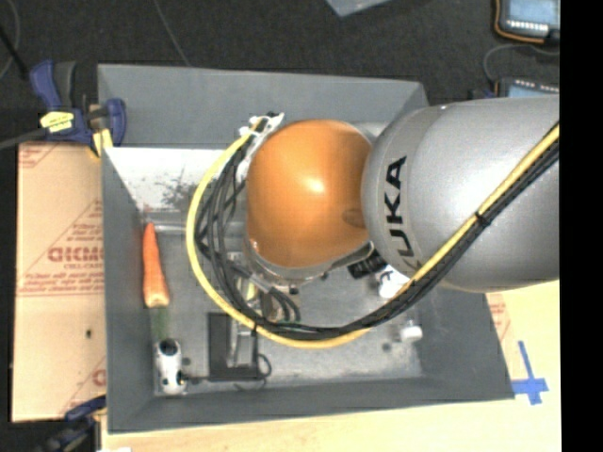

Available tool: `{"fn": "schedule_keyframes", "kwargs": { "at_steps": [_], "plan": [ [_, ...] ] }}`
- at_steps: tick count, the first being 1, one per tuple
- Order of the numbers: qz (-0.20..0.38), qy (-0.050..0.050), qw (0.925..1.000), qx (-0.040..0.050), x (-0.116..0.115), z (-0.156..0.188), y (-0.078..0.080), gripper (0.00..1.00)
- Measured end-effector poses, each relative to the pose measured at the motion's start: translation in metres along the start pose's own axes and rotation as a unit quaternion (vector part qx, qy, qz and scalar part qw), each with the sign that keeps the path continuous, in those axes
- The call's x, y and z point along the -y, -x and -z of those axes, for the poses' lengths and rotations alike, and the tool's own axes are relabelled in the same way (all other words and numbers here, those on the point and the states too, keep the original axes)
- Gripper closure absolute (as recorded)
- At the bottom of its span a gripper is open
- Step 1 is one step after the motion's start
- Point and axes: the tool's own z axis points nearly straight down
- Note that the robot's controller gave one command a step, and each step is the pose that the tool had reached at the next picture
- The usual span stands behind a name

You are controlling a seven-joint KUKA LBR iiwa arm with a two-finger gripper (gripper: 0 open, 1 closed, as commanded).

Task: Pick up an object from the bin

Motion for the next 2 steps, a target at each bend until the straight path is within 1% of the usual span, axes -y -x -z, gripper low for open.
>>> {"fn": "schedule_keyframes", "kwargs": {
  "at_steps": [1, 2],
  "plan": [
    [-0.003, 0.001, 1.0000, 0.0041, 0.001, 0.004, 0.002, 0.00],
    [0.070, 0.001, 0.9975, 0.0043, 0.005, -0.048, 0.001, 0.00]
  ]
}}
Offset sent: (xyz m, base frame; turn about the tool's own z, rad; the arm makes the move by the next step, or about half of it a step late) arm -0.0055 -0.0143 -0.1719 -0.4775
